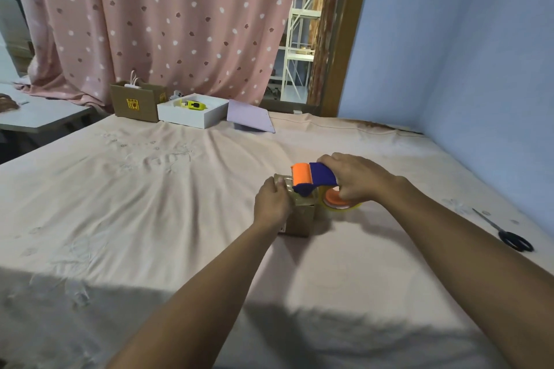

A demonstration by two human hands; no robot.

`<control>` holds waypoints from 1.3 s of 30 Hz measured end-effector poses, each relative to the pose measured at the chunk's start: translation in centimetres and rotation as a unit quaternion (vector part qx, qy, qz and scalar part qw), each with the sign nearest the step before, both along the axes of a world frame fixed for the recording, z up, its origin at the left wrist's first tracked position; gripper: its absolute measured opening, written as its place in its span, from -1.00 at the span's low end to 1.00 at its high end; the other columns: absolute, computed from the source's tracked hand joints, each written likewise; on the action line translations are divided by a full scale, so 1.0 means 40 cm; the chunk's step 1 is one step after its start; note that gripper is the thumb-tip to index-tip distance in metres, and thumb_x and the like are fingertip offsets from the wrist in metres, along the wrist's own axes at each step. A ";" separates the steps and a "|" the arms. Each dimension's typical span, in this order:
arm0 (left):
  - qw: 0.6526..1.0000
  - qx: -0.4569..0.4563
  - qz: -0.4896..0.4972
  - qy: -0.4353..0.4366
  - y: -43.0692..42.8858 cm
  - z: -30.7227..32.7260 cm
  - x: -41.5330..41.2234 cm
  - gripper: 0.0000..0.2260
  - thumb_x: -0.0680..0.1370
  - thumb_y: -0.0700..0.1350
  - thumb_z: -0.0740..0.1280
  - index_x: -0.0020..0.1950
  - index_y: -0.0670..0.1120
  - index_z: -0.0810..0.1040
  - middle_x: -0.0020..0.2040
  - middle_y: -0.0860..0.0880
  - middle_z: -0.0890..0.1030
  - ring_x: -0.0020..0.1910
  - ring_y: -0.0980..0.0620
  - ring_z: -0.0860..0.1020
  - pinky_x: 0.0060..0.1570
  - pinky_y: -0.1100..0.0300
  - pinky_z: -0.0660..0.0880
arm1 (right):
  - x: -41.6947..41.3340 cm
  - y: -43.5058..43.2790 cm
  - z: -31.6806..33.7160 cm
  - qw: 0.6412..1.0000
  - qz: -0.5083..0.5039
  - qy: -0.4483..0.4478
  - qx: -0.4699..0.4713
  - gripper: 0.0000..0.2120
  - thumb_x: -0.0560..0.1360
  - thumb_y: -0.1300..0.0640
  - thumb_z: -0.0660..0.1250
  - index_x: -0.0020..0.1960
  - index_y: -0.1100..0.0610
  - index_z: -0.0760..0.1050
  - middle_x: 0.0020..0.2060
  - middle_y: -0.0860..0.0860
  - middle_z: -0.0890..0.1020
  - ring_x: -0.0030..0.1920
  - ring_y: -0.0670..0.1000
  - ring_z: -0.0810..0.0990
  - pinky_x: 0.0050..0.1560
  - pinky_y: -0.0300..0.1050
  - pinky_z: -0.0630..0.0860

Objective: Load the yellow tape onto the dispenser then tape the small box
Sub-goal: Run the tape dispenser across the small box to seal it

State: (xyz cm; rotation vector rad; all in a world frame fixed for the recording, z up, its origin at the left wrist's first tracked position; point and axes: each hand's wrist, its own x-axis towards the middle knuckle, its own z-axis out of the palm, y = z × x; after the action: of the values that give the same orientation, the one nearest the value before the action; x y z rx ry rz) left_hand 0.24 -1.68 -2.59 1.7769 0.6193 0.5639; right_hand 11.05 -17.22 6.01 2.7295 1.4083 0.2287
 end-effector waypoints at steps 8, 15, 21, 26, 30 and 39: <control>0.997 0.010 -0.057 0.046 0.020 -0.005 0.022 -0.65 0.70 0.03 0.06 0.01 -0.16 0.53 0.02 -0.16 0.65 -0.02 -0.17 0.58 -0.10 0.04 0.46 | -0.011 -0.043 -0.016 0.999 -0.034 0.021 -0.030 -0.47 0.39 0.05 0.37 0.33 -0.05 0.31 0.02 0.06 0.60 -0.07 0.14 0.57 -0.17 -0.02 0.51; 0.997 -0.005 -0.069 0.037 0.021 -0.008 0.024 -0.64 0.67 0.03 0.09 0.05 -0.13 0.62 0.00 -0.16 0.68 0.00 -0.18 0.62 -0.01 0.02 0.53 | -0.027 -0.075 -0.012 0.998 -0.051 0.009 -0.030 -0.51 0.42 0.06 0.38 0.30 -0.04 0.32 0.02 0.05 0.60 -0.10 0.13 0.53 -0.22 -0.06 0.45; 0.997 -0.012 -0.054 0.051 0.029 -0.013 0.027 -0.64 0.67 0.04 0.11 -0.06 -0.13 0.60 -0.06 -0.11 0.66 -0.06 -0.15 0.62 -0.10 0.09 0.49 | -0.029 -0.134 0.006 0.996 -0.064 -0.001 -0.055 -0.53 0.37 0.08 0.32 0.26 -0.08 0.35 0.00 0.02 0.61 -0.10 0.13 0.55 -0.18 -0.03 0.52; 0.997 0.000 -0.053 0.052 0.020 -0.014 0.036 -0.63 0.67 0.05 0.10 0.01 -0.13 0.62 0.02 -0.16 0.67 0.03 -0.19 0.61 -0.05 0.08 0.48 | -0.038 -0.196 0.004 0.995 -0.081 -0.005 -0.060 -0.51 0.38 0.10 0.33 0.29 -0.09 0.34 0.03 -0.01 0.61 -0.07 0.10 0.55 -0.14 -0.03 0.52; 0.996 0.016 -0.055 0.066 0.029 -0.008 0.034 -0.63 0.69 0.07 0.10 -0.04 -0.13 0.59 -0.02 -0.12 0.63 -0.05 -0.13 0.55 -0.16 0.12 0.39 | -0.022 -0.172 -0.022 0.995 -0.075 -0.021 -0.056 -0.51 0.40 0.09 0.33 0.30 -0.10 0.34 0.06 0.00 0.60 -0.05 0.10 0.53 -0.15 -0.05 0.46; 0.995 0.017 -0.069 0.066 0.034 -0.004 0.033 -0.61 0.69 0.07 0.11 0.02 -0.15 0.62 -0.02 -0.11 0.64 -0.09 -0.08 0.54 -0.23 0.16 0.40 | -0.009 -0.173 -0.041 0.994 -0.078 -0.008 -0.074 -0.52 0.41 0.06 0.35 0.30 -0.07 0.33 0.03 0.03 0.60 -0.04 0.14 0.58 -0.11 0.00 0.55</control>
State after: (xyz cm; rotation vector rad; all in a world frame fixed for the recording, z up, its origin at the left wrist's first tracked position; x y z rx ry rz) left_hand 1.56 -0.32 -2.74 1.8834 0.5747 0.3676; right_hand 10.68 -24.13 4.37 2.6907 1.1509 0.1313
